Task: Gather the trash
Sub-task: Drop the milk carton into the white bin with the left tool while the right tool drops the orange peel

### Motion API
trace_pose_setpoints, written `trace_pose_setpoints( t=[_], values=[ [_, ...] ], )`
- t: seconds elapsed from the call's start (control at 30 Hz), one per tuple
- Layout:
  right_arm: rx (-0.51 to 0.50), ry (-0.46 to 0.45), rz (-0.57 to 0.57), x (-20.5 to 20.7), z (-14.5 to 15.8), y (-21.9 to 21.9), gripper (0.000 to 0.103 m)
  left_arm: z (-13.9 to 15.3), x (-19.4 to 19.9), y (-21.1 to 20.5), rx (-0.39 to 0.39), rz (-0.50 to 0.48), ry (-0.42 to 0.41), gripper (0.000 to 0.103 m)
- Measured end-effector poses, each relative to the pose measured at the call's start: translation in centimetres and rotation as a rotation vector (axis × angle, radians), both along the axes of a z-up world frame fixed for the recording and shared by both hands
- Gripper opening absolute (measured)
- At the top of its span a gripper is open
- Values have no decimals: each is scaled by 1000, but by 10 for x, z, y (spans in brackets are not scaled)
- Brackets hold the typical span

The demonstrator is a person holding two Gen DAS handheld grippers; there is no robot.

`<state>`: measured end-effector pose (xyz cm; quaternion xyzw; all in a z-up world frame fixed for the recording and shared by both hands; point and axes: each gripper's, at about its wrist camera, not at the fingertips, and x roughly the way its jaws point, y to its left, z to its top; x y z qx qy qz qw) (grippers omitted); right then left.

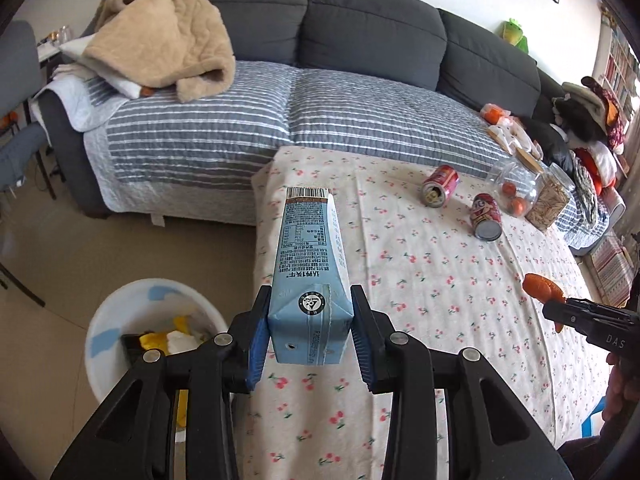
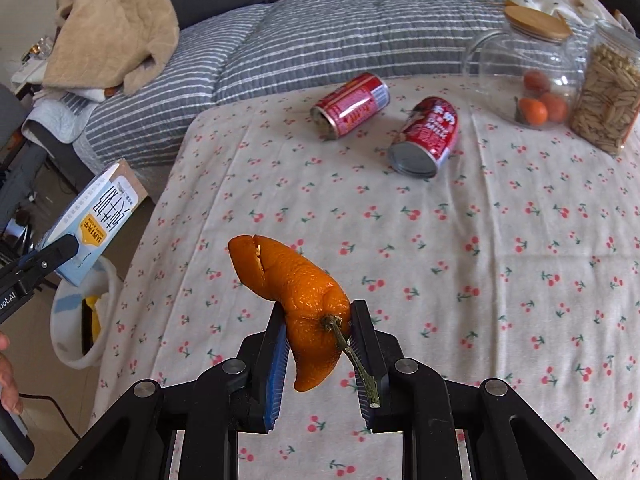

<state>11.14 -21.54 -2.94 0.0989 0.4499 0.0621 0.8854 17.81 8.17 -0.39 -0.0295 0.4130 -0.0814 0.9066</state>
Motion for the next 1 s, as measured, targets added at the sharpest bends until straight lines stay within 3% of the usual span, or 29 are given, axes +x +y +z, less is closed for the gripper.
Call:
trace_pose_setpoints(
  t=[0.4,0.47,0.53,0.67,0.83,1.0],
  values=[
    [-22,38,92,18,-24,70,26,-33,-6,112,32,231,106,40],
    [-30,45,102,20,-28,78,26,-42,-3,122,27,266,161,49],
    [-36,53,110,23,-32,85,26,-48,-3,129,23,294,181,65],
    [-47,63,123,26,-38,96,26,-46,-4,131,39,293,176,69],
    [-57,72,140,28,-42,107,26,-46,-6,126,92,285,179,86],
    [-80,76,182,34,-40,130,26,-45,-11,129,115,291,184,90]
  ],
)
